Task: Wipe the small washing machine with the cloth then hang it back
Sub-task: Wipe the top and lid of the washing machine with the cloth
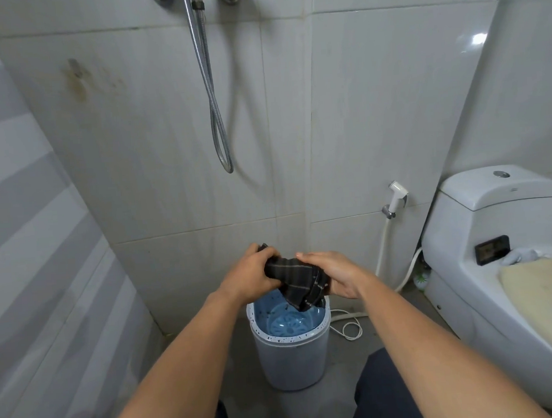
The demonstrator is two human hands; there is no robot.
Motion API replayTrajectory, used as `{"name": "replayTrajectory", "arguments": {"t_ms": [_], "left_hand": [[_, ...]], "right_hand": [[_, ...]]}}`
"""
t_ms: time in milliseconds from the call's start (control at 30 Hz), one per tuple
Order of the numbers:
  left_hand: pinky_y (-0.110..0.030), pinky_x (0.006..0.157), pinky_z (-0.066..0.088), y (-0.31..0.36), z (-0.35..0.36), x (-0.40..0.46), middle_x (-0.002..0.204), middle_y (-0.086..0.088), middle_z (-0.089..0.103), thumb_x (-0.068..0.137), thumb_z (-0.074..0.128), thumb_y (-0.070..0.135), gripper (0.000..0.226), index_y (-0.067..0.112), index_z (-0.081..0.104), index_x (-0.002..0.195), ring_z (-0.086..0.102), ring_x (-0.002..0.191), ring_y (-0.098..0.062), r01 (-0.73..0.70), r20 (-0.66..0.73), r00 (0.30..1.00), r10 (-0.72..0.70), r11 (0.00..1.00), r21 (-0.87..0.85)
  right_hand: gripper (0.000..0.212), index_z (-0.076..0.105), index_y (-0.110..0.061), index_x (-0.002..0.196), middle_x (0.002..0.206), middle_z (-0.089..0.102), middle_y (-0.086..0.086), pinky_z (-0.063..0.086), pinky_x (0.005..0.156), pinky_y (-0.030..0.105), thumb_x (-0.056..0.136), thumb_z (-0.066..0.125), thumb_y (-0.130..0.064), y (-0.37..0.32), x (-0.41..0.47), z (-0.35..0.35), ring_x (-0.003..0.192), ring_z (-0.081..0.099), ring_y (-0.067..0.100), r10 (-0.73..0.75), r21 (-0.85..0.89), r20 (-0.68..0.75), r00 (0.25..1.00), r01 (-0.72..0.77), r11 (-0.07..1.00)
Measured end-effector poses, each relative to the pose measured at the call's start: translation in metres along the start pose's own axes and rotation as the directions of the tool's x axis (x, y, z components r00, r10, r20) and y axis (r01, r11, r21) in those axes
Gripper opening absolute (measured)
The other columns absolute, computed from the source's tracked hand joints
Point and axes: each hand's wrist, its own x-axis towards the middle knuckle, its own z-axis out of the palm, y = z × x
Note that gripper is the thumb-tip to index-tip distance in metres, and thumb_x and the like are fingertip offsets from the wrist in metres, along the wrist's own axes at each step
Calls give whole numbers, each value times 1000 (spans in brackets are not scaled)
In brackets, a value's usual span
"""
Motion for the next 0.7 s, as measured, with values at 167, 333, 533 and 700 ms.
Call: {"name": "replayTrajectory", "arguments": {"t_ms": [167, 333, 533, 700], "left_hand": [[-43, 105, 49, -11, 4, 0, 123, -1, 49, 77, 77, 22, 52, 31, 66, 126, 57, 116, -23, -38, -180, 983, 22, 996, -82], [-33, 100, 48, 3, 16, -8, 127, 3, 50, 82, 77, 20, 79, 26, 38, 151, 57, 110, -15, 173, -319, 892, -321, 893, -415], [-41, 87, 58, 12, 18, -19, 81, -4, 68, 93, 52, 18, 20, 17, 59, 75, 71, 88, -23, 355, 189, 746, -638, 141, -924], [-38, 81, 56, -22, 33, -3, 91, -5, 71, 94, 51, 29, 23, 14, 69, 94, 67, 91, -23, 319, 168, 754, -635, 129, -939]], "right_hand": [[48, 68, -16, 120, 114, 73, 18, 57, 88, 50, 83, 78, -44, 0, -2, 4, 104, 71, 35, 42, -63, 158, 987, -33, 997], [44, 67, -11, 124, 113, 72, 23, 56, 87, 54, 83, 80, -24, 1, 3, 14, 101, 70, 36, -53, 184, 188, 981, 17, 983], [50, 71, -9, 120, 114, 72, 27, 51, 97, 63, 79, 85, -34, 18, 21, 31, 110, 68, 45, -72, 155, 94, 993, 57, 986], [45, 64, -7, 129, 120, 69, 27, 53, 97, 57, 86, 77, -15, 46, 51, 40, 107, 69, 40, 59, 150, 160, 985, -83, 985]]}}
